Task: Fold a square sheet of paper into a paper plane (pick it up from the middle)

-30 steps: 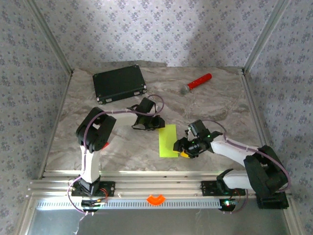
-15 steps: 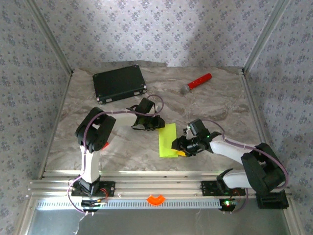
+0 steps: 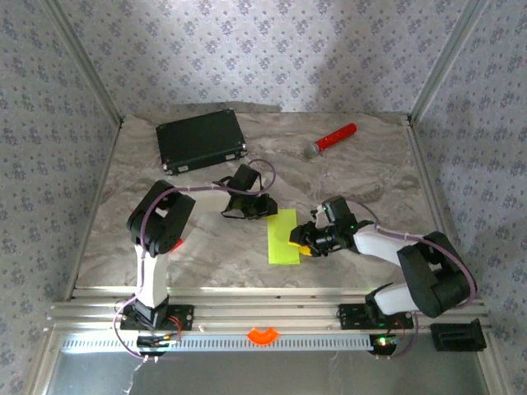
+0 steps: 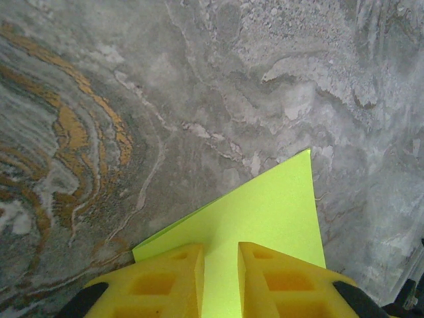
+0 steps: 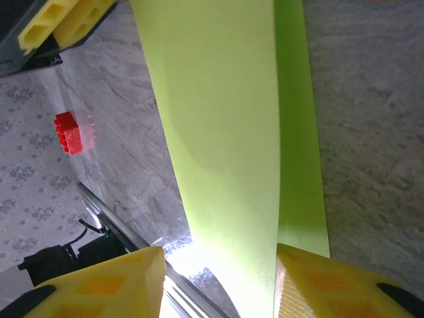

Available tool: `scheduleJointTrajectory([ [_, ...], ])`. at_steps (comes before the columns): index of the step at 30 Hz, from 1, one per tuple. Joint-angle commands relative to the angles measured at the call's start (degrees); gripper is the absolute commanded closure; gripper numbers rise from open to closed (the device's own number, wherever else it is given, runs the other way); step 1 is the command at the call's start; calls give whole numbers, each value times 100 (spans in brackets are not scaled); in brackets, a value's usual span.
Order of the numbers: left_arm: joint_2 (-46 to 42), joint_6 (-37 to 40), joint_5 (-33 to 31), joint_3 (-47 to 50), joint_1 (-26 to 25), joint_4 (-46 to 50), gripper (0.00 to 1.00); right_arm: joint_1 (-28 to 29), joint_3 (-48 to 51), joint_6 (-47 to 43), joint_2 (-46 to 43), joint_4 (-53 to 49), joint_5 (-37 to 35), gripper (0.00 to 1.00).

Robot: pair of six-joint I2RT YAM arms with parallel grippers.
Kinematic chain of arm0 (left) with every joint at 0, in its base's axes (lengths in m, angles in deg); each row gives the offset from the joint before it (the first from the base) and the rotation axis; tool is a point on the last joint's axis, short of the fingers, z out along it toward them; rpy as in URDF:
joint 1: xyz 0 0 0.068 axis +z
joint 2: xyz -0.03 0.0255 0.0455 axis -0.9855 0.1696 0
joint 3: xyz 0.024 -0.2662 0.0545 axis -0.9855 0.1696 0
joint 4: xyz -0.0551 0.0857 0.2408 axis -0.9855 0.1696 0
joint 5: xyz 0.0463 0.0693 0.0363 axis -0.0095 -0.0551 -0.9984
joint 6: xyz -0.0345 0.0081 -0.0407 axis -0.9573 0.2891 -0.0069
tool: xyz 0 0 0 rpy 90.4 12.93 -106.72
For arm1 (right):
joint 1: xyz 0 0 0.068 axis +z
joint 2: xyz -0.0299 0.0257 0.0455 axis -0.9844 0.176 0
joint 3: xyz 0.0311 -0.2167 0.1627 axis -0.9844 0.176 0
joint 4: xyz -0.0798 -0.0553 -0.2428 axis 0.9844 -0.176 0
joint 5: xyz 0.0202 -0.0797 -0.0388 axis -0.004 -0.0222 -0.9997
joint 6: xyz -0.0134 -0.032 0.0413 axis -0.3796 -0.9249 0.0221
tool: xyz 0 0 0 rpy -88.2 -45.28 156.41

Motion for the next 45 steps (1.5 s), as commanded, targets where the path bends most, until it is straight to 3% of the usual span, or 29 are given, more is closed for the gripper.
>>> scheduleJointTrajectory([
  [1,147,131,-114,96,-1,306,78,-162,15,-25,157,339,311,60],
  [6,182,149,-74,26,-1,332,77,-475,-84,-316,506,458,640,76],
  [20,174,174,5,-80,-13,423,77,-648,-102,-491,1078,855,1058,86],
  [25,51,249,10,-140,-8,488,75,-683,-95,-470,1090,829,979,94],
  [33,-826,488,-440,-312,-16,745,53,-594,-115,58,915,994,407,96],
  [40,-1679,648,-847,396,-12,386,51,-578,-86,663,1027,1706,95,96],
  [45,-2216,844,-786,1089,-119,-168,54,-624,-149,613,1112,1733,236,89],
])
